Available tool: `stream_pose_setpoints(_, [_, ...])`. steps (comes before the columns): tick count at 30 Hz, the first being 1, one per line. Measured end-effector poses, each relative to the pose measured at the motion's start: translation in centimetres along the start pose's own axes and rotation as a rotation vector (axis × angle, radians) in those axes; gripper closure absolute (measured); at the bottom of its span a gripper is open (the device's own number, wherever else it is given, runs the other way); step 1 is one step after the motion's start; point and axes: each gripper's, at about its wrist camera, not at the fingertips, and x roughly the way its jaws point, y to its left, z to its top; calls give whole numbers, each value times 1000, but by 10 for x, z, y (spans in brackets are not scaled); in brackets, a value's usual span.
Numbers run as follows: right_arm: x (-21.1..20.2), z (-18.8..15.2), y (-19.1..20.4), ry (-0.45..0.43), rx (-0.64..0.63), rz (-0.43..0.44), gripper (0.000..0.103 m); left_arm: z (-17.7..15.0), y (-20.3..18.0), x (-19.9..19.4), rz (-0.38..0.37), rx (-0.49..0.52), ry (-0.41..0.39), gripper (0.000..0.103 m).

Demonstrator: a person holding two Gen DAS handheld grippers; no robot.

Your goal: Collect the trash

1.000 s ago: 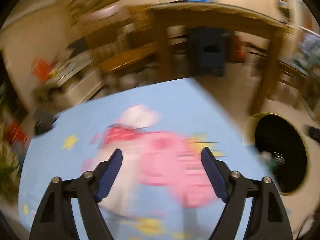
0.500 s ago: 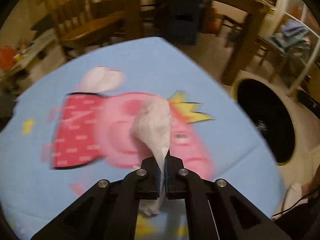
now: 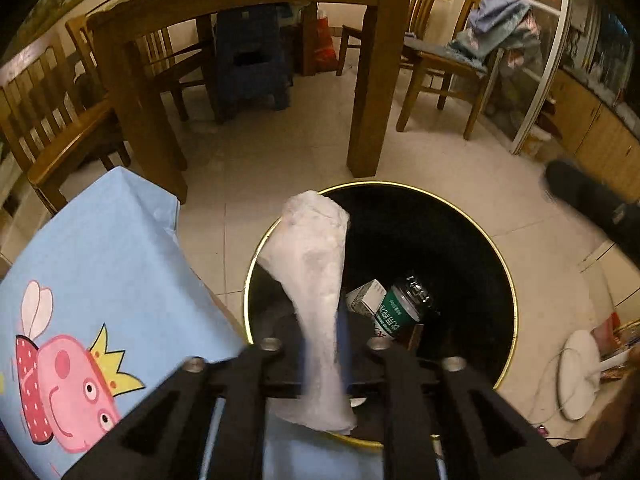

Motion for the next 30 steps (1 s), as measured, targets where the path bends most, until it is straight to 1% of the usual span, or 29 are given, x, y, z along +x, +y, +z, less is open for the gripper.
stream_pose_setpoints(2, [-6,3,-9,-20,29,-15,45,0,-1,3,14,-2,-3,61])
stream_pose_setpoints(5, [-11,4,-19,-35,47,-36,43,0,-6,3,5,-9,-4,59])
stream_pose_setpoints(7, [-13,4,-20,-39,44,-47,41,0,-7,0,18,-9,-9,59])
stream_pose_setpoints(8, [-13,4,-19,-41,39,-57,40,0,-6,-3,31,-12,-10,55])
stream_pose_setpoints(9, [-13,4,-19,-41,34,-66,35,-1,-4,-7,43,-18,-13,48])
stream_pose_setpoints(10, [-13,3,-17,-41,27,-80,30,-2,-1,-12,60,-24,-21,44])
stream_pose_setpoints(11, [-11,3,-16,-39,21,-92,27,-5,2,-20,84,-32,-30,32])
stream_pose_setpoints(12, [-10,1,-13,-35,12,-108,22,-10,7,-30,126,-43,-41,16])
stream_pose_setpoints(13, [-8,0,-9,-29,-1,-113,20,-13,10,-37,154,-48,-49,11])
stream_pose_setpoints(15, [-1,-4,6,-4,-45,-104,12,-24,23,-59,226,-60,-76,7])
stream_pose_setpoints(16, [3,-10,19,18,-91,-97,5,-31,31,-70,266,-66,-86,6])
stream_pose_setpoints(17, [9,-15,31,41,-138,-84,5,-41,41,-85,335,-78,-96,6])
stream_pose_setpoints(18, [12,-21,45,60,-178,-73,5,-49,51,-97,383,-92,-98,6])
stream_pose_setpoints(19, [16,-33,65,89,-246,-71,5,-56,61,-108,424,-109,-100,6])
stream_pose_setpoints(20, [20,-42,80,109,-290,-73,5,-66,76,-124,476,-142,-101,6])
stream_pose_setpoints(21, [23,-52,94,136,-332,-67,5,-75,87,-136,510,-174,-102,6])
stream_pose_setpoints(22, [25,-65,113,184,-380,-53,6,-84,100,-149,538,-208,-106,6])
stream_pose_setpoints(23, [26,-75,129,208,-407,-46,6,-96,114,-165,558,-254,-113,6])
stream_pose_setpoints(24, [22,-80,140,214,-422,-43,6,-107,128,-180,578,-294,-120,6])
stream_pose_setpoints(26, [7,-88,169,195,-452,-23,6,-126,145,-206,629,-347,-140,6])
stream_pose_setpoints(28, [-20,-88,200,131,-471,-6,6,-142,156,-234,710,-385,-163,6])
stream_pose_setpoints(29, [-30,-87,211,116,-472,7,6,-143,160,-244,743,-400,-171,6])
stream_pose_setpoints(30, [-44,-86,225,108,-486,60,6,-146,161,-254,771,-410,-176,6])
